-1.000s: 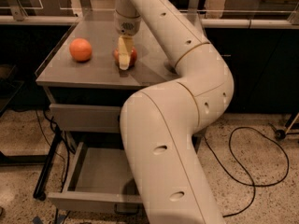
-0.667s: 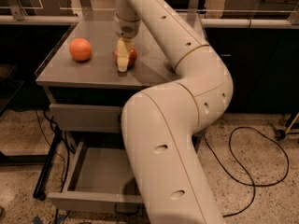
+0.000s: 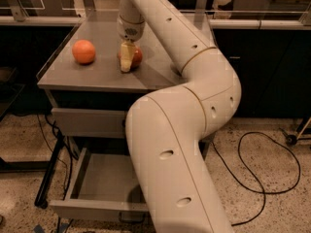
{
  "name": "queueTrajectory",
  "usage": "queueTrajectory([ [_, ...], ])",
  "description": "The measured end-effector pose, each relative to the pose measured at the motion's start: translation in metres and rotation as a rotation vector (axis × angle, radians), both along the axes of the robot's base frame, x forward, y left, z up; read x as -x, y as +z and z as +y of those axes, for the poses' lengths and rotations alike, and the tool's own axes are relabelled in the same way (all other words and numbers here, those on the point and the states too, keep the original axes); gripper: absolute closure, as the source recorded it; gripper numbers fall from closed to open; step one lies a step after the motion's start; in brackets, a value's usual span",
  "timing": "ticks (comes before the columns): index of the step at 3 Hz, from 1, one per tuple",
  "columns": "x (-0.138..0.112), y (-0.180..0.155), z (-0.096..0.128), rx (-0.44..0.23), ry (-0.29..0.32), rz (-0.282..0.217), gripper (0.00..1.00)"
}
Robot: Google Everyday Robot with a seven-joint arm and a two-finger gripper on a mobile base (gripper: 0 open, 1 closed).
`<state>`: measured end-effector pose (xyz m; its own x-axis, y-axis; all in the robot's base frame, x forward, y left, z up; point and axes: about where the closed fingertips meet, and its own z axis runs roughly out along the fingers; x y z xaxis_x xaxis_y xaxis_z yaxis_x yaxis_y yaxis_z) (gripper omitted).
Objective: Place apple into middle drawer
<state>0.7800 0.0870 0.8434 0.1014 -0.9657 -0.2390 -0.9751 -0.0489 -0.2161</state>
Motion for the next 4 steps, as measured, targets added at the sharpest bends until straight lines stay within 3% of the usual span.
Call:
queueTrajectory([
  [3, -0.003, 0.001, 0.003, -0.018, -0.008, -0.014, 0.98],
  [4, 0.002, 0.023, -0.007, -0.031, -0.051, -0.046, 1.00],
])
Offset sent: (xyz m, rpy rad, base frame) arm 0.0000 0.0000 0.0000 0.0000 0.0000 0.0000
